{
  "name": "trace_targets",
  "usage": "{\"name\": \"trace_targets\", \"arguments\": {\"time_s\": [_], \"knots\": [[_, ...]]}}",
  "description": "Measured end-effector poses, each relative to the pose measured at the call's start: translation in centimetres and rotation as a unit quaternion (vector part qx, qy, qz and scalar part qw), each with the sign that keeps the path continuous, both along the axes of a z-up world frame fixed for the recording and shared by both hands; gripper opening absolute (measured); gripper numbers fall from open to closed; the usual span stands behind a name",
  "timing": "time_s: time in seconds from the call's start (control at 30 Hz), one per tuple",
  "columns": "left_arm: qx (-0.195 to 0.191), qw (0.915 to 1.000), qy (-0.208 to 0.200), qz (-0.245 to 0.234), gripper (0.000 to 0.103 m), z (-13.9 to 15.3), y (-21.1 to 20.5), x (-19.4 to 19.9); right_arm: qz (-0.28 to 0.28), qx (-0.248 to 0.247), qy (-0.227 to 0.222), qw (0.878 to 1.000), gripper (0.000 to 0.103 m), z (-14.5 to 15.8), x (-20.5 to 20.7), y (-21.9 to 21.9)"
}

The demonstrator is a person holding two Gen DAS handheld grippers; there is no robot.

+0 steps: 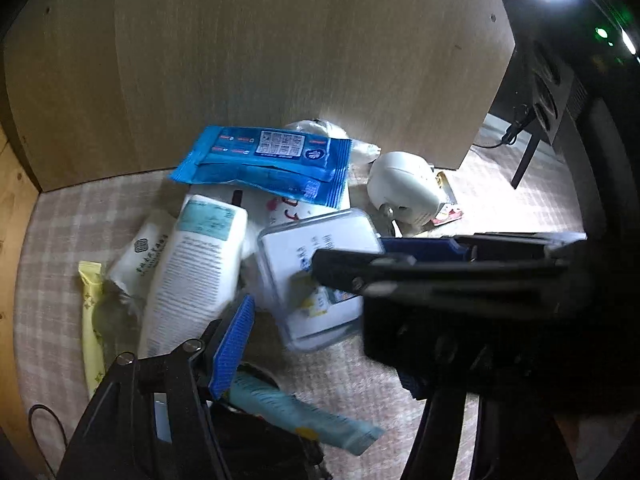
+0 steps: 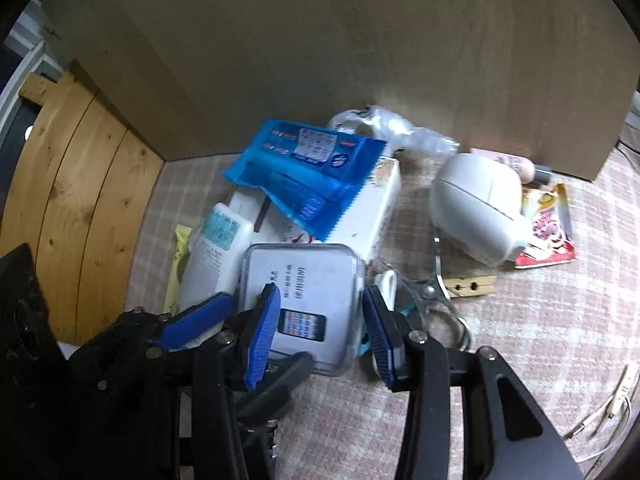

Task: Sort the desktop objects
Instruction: 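Grasp the clear plastic case with the right tool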

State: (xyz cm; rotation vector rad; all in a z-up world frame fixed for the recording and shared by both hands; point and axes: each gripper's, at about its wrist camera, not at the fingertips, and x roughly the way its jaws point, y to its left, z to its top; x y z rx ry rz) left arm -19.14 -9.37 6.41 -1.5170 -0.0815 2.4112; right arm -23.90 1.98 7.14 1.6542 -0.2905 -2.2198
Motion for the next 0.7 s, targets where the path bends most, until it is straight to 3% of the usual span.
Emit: {"name": "trace_targets", "arguments": {"time_s": [0.37, 0.7], "knots": [[0.010, 0.9999, 0.002, 0.013, 0.053, 0.8, 1.4, 1.7, 0.004, -0.002, 0.004, 1.000, 0.043, 0.4, 2.1, 1.1], [0.007, 0.9997, 0.023, -0.007, 0.053, 3.8, 5.3, 5.2, -0.014, -0.011, 0.028, 0.999, 0.043, 3.4, 6.2, 4.9]]}}
